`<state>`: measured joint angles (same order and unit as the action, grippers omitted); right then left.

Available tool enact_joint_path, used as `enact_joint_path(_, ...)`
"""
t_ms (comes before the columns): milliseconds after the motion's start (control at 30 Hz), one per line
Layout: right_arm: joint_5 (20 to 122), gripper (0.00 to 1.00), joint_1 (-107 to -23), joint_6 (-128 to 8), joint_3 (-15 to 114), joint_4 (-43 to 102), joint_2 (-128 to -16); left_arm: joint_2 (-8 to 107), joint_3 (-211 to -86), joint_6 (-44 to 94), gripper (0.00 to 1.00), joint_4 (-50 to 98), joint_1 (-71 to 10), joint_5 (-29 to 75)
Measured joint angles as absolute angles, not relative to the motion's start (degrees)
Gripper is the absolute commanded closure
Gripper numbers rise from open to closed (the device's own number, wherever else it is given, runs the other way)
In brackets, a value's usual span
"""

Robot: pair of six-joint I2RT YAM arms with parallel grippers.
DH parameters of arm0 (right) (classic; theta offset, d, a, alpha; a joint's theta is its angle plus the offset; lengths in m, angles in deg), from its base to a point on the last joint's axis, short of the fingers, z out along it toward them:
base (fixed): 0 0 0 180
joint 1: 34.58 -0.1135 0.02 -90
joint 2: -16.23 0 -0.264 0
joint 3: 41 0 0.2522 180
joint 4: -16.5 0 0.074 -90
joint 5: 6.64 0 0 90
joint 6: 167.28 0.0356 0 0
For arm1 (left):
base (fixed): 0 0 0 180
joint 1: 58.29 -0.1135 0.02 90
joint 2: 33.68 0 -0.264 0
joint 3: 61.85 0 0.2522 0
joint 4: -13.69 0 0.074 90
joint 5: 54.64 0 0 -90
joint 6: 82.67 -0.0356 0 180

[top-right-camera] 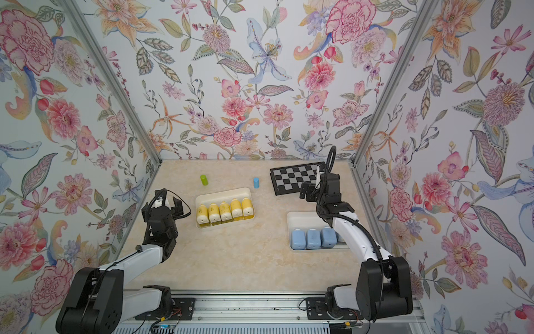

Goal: Place the pencil sharpeners by color into the storage box
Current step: Reset both arms

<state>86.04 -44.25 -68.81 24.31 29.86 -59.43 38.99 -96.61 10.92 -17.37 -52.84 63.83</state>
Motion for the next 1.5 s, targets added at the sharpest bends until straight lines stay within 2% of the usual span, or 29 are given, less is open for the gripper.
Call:
enact_joint_path(133,88.8,0.00,-44.3,-72.8,19.1,22.3,-57.7,43.7,-94.7,10.7,0.01,-24.0,-53.0,62.6)
enact_joint_path(500,91.9,0.00,-41.9,-77.2,12.7,13.8,-57.9,50.9,-90.4,10.6,0.01,-39.6,-53.1,61.5)
enact_joint_path(767,90.3,0.00,-38.7,-77.7,5.8,6.6,-61.0,51.8,-89.2,10.0,0.00,-44.5,-53.1,60.5)
enact_joint_path(1233,89.7,0.00,-38.5,-79.5,-1.8,-8.4,-64.3,51.9,-82.8,9.2,0.01,-53.9,-53.1,58.0)
enact_joint_path(1500,89.6,0.00,-38.5,-79.8,-5.4,-15.3,-65.3,57.2,-79.7,8.8,0.01,-61.2,-53.1,57.8)
